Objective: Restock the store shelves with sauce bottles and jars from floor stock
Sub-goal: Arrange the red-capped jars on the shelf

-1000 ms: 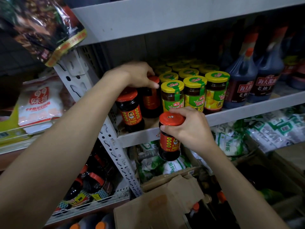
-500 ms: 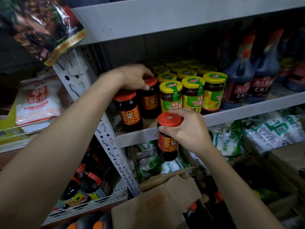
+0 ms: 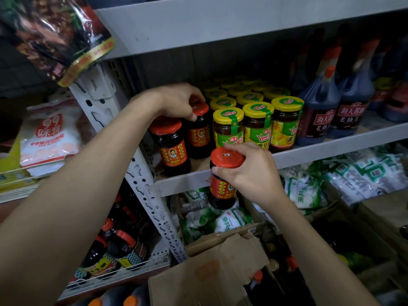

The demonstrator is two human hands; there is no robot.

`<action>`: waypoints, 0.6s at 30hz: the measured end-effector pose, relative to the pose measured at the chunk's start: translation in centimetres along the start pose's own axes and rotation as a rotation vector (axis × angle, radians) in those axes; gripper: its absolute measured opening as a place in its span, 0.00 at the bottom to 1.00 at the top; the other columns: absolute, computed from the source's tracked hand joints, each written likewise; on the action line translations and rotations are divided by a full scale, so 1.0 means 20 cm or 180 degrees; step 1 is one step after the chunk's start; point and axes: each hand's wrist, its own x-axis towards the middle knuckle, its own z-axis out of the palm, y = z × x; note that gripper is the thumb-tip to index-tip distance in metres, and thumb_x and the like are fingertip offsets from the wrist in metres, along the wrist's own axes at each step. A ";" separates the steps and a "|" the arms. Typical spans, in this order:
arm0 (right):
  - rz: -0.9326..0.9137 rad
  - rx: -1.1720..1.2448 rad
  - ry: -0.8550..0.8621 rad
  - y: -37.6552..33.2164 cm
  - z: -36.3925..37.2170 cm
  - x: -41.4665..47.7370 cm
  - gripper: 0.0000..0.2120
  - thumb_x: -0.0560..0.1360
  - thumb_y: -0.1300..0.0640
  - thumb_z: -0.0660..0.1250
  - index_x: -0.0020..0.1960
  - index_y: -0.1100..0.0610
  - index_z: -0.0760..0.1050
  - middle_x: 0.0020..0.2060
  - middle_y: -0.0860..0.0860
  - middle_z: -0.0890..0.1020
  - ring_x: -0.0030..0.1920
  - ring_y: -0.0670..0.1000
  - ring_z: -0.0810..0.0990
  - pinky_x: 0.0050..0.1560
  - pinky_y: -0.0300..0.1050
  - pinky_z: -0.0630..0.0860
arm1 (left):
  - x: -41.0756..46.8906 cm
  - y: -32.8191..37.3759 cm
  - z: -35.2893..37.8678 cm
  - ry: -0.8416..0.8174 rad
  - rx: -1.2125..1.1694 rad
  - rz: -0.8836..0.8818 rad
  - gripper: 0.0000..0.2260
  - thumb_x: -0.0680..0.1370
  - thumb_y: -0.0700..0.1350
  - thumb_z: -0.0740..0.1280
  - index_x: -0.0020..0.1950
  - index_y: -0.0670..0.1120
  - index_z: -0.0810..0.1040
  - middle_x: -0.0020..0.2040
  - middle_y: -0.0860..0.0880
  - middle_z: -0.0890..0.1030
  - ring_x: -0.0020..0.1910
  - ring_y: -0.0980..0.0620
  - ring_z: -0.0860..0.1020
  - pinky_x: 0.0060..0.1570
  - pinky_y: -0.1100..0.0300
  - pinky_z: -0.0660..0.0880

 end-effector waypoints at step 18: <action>-0.1158 -0.1266 -0.0065 -0.38 0.07 0.35 0.22 0.73 0.46 0.71 0.64 0.53 0.77 0.59 0.54 0.80 0.58 0.60 0.78 0.55 0.51 0.75 | -0.59 0.08 0.37 0.1964 -0.0153 -0.0156 0.21 0.72 0.32 0.59 0.65 0.37 0.74 0.60 0.38 0.78 0.60 0.38 0.74 0.60 0.50 0.70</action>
